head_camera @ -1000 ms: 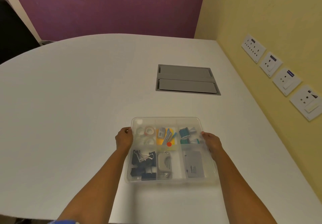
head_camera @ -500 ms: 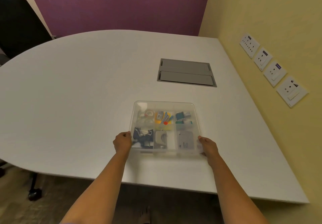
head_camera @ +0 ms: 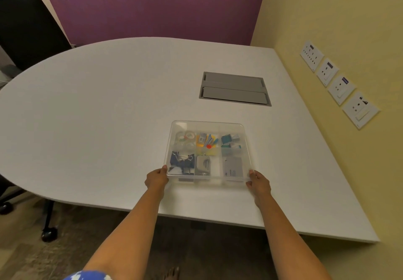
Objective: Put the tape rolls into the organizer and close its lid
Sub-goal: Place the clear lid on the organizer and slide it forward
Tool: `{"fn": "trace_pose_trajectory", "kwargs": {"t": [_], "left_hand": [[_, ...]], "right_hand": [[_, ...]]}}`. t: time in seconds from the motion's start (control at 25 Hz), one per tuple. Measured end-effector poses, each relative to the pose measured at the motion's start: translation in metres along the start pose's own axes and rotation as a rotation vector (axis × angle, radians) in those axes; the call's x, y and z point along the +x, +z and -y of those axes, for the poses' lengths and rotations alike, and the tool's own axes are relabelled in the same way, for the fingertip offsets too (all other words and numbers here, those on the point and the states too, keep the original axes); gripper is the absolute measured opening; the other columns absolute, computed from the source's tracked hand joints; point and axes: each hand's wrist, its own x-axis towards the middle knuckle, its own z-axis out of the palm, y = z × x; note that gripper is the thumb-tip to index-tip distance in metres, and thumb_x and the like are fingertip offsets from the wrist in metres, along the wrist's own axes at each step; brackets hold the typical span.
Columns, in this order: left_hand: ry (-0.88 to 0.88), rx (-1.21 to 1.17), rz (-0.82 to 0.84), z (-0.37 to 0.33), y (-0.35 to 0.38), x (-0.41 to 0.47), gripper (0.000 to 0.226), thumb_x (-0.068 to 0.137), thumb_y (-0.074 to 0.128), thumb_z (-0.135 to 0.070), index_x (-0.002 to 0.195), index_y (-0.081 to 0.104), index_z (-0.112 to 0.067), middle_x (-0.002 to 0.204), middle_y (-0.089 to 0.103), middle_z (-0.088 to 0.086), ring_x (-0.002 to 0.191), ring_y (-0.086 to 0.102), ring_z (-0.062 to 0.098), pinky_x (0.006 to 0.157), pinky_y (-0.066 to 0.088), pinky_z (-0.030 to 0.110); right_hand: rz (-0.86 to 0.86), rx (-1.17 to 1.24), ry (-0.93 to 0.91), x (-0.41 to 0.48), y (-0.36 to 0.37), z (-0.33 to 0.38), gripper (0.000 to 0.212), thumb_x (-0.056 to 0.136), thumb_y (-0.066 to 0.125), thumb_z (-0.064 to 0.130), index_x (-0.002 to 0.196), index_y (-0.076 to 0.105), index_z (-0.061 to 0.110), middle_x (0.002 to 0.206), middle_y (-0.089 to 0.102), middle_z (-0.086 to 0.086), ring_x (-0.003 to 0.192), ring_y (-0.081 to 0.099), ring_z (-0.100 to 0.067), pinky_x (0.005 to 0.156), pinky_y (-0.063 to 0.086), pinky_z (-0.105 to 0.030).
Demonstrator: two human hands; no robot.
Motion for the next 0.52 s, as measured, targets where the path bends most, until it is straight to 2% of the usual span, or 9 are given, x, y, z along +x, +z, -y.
{"fn": "trace_pose_trajectory", "kwargs": {"t": [0.16,0.32,0.44,0.52], "left_hand": [[0.032,0.018,-0.017,0.0027,0.0017,0.0006,0.037,0.098,0.049,-0.028,0.11,0.065,0.004,0.088,0.06,0.013,0.083,0.057,0.027,0.078,0.042,0.029],[0.062,0.073,-0.061,0.0035,0.0061,0.0004,0.037,0.099,0.048,-0.027,0.109,0.065,0.004,0.096,0.066,0.021,0.082,0.056,0.027,0.08,0.045,0.033],[0.087,0.124,-0.067,0.0003,0.0061,0.0004,0.038,0.1,0.046,-0.027,0.108,0.065,0.004,0.105,0.068,0.024,0.082,0.055,0.027,0.086,0.048,0.035],[0.13,0.177,-0.071,-0.0005,0.0056,-0.0006,0.037,0.101,0.043,-0.025,0.11,0.064,0.004,0.109,0.067,0.024,0.087,0.058,0.031,0.087,0.048,0.036]], "right_hand": [[-0.029,-0.035,-0.012,0.002,0.001,-0.0011,0.036,0.097,0.052,0.022,0.128,0.056,0.004,0.13,0.057,-0.018,0.116,0.056,-0.033,0.103,0.047,-0.037],[-0.057,-0.097,-0.041,0.0042,0.0017,-0.0021,0.037,0.097,0.052,0.023,0.128,0.057,0.004,0.126,0.06,-0.019,0.115,0.058,-0.035,0.1,0.049,-0.037],[-0.11,-0.172,-0.067,0.0041,0.004,-0.0027,0.034,0.098,0.05,0.024,0.122,0.061,0.003,0.121,0.063,-0.02,0.104,0.061,-0.035,0.1,0.05,-0.042],[-0.121,-0.228,-0.087,0.0039,0.0058,-0.0034,0.034,0.099,0.047,0.024,0.125,0.058,0.003,0.125,0.061,-0.021,0.107,0.06,-0.034,0.102,0.048,-0.045]]}}
